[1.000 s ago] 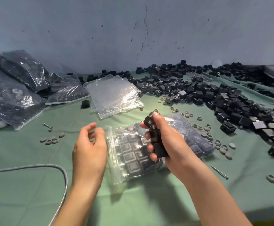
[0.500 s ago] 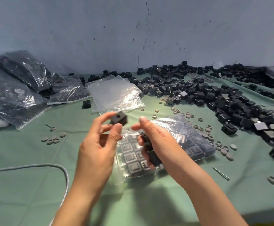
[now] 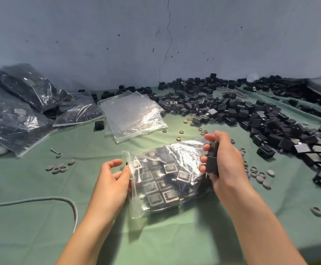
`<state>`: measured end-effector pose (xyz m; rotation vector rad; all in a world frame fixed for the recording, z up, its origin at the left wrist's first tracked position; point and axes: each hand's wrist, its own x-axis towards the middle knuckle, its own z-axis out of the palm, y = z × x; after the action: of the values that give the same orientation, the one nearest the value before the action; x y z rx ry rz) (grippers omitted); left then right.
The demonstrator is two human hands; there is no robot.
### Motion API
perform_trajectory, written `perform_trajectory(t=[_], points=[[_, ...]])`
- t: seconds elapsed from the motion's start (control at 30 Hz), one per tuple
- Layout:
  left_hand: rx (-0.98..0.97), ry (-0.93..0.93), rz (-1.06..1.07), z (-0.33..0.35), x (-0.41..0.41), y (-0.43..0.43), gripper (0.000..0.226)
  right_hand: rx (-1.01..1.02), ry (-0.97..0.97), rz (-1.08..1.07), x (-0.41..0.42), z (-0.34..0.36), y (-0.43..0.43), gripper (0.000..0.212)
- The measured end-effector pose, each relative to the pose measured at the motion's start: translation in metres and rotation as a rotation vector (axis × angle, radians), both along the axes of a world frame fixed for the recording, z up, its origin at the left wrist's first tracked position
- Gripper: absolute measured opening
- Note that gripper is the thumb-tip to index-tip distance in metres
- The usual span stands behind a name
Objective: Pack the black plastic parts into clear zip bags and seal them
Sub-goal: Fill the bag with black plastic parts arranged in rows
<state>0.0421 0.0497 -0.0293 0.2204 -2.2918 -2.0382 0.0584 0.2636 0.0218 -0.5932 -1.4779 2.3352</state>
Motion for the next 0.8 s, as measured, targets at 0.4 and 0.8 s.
perform_trajectory(t=[0.4, 0.8], points=[[0.033, 0.038, 0.103, 0.0, -0.008, 0.018, 0.027, -0.047, 0.024, -0.094, 0.0, 0.002, 0.013, 0.018], [0.033, 0.028, -0.166, 0.009, -0.004, 0.024, 0.016, -0.071, 0.0, -0.094, -0.006, 0.0, 0.012, 0.017]])
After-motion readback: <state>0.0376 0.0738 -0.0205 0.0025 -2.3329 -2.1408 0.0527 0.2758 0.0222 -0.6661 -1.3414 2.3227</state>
